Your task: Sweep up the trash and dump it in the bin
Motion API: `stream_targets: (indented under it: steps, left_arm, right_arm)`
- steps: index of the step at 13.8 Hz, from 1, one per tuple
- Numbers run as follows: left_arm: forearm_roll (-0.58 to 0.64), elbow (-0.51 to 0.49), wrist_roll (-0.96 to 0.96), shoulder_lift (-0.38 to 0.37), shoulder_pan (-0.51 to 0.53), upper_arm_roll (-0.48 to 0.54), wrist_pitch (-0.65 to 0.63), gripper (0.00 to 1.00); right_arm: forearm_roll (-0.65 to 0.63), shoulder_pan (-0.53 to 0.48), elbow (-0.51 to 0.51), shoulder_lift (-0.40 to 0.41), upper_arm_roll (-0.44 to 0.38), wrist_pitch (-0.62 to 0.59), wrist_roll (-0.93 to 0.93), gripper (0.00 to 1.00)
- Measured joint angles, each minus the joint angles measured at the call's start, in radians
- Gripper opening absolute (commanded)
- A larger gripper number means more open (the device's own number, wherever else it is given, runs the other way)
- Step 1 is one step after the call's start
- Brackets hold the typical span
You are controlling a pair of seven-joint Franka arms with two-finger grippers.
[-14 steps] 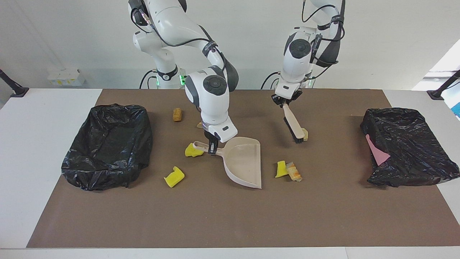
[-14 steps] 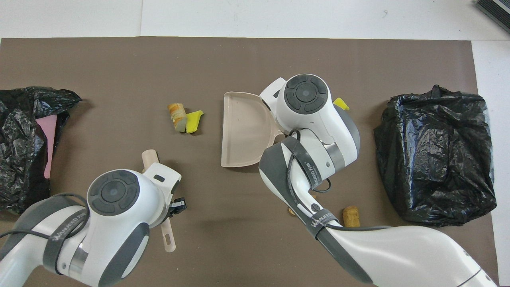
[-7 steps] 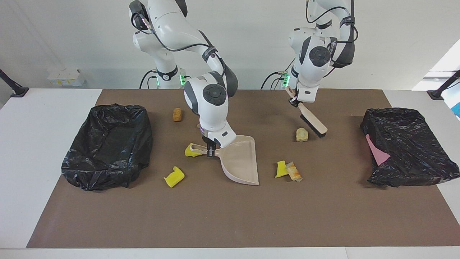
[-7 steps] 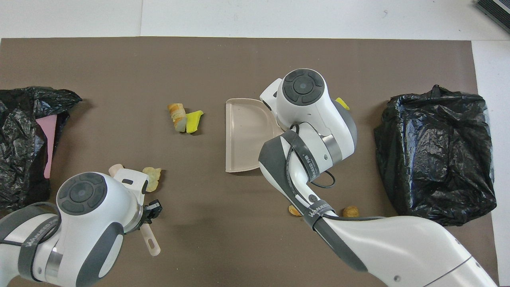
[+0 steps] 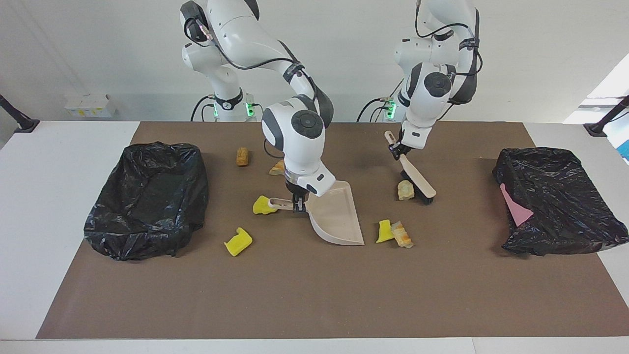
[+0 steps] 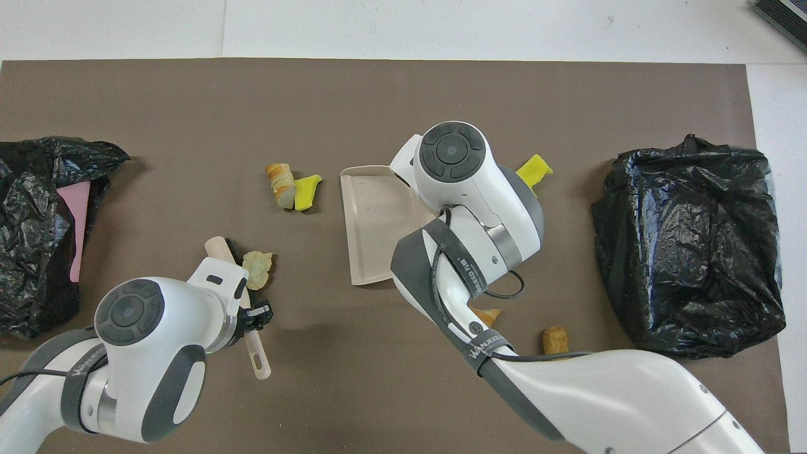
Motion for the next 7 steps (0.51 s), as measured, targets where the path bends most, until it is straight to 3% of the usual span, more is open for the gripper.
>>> stream_targets:
  steps: [7]
  left_arm:
    - [-0.009,0.196,0.287,0.167,0.053,0.005,0.023,0.00]
  right_arm:
    - [-0.001,0.008,0.000,0.001,0.000,0.000,0.000,0.00]
